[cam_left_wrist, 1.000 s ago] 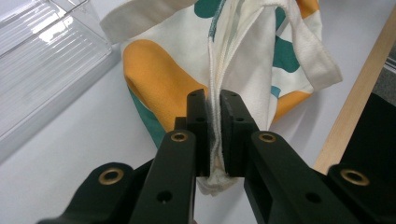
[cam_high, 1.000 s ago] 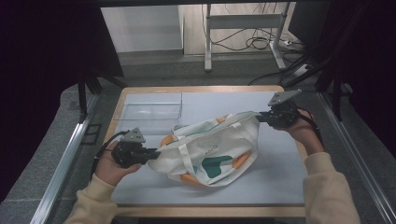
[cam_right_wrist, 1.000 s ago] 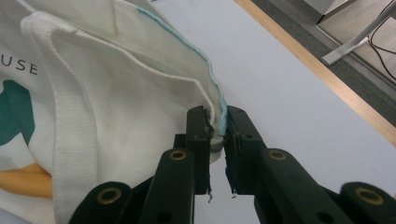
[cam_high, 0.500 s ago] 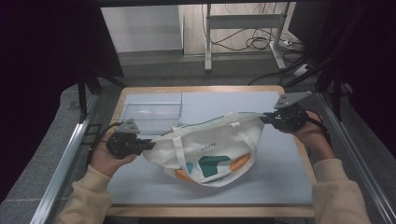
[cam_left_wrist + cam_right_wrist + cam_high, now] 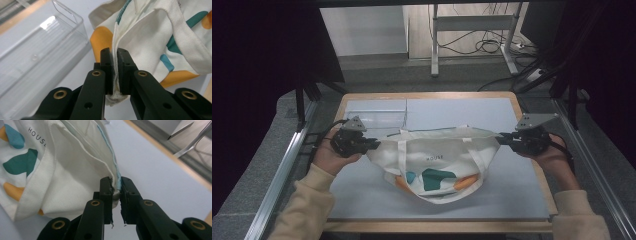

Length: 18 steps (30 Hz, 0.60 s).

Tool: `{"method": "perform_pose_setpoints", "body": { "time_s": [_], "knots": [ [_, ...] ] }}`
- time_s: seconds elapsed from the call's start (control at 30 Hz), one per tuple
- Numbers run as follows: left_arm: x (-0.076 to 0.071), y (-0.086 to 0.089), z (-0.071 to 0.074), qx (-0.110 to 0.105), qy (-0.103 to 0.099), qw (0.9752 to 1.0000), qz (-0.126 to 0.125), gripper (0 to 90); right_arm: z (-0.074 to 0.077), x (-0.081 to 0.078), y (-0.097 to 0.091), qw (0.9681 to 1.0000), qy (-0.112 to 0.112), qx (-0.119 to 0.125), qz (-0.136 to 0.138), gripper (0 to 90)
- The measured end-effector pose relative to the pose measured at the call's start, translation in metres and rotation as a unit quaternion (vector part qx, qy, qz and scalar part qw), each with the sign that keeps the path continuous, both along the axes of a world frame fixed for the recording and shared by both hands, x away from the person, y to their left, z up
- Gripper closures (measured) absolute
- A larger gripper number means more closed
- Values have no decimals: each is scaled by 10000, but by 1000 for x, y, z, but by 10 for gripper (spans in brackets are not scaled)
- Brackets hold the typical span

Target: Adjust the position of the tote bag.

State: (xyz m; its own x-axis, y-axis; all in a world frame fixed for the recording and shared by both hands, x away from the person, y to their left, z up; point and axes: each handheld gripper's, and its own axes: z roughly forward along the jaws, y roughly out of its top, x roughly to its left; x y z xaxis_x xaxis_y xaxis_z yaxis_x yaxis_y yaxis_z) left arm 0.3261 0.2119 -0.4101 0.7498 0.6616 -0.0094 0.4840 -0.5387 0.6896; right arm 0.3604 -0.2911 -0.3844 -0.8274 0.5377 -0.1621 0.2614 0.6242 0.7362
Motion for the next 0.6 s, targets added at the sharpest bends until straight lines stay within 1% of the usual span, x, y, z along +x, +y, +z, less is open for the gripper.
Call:
{"method": "perform_pose_setpoints", "body": {
  "time_s": [0.03,0.07,0.1,0.13,0.17,0.23,0.4,0.47,0.5,0.53,0.57,0.6],
  "knots": [
    [0,0,0,0,0,10000,0,846,-5,-1,-1,10000,65,28,-5,800],
    [-1,0,-8,-54,103,9999,-6,845,-10,-2,-3,9999,116,54,2,800],
    [-1,0,-8,-54,103,9999,-6,843,-10,-2,-3,9999,116,54,2,800],
    [-1,0,-11,-61,132,9999,-23,843,-16,-5,-5,9998,191,93,14,799],
    [-1,0,-14,-71,155,9999,-20,842,-19,-6,-6,9997,204,99,-2,799],
    [-1,-2,-17,-67,188,9998,-5,840,-21,-7,-6,9997,234,96,3,796],
    [-2,-1,-18,-82,224,9997,-4,819,-24,-7,-6,9997,244,45,-23,781],
    [-3,-1,-18,-93,205,9997,10,767,-24,-8,-5,9997,211,46,-62,738],
    [-5,1,-16,-112,108,9998,80,716,-23,-8,-6,9998,176,48,-109,690],
    [-5,1,-16,-112,108,9998,80,668,-23,-8,-6,9998,176,48,-109,690],
    [-6,2,-15,-190,1,9997,151,601,-21,-8,-7,9995,155,170,-212,596],
    [-8,2,-13,-265,-119,9993,221,601,-21,-8,-7,9995,155,170,-212,596]
  ]
}}
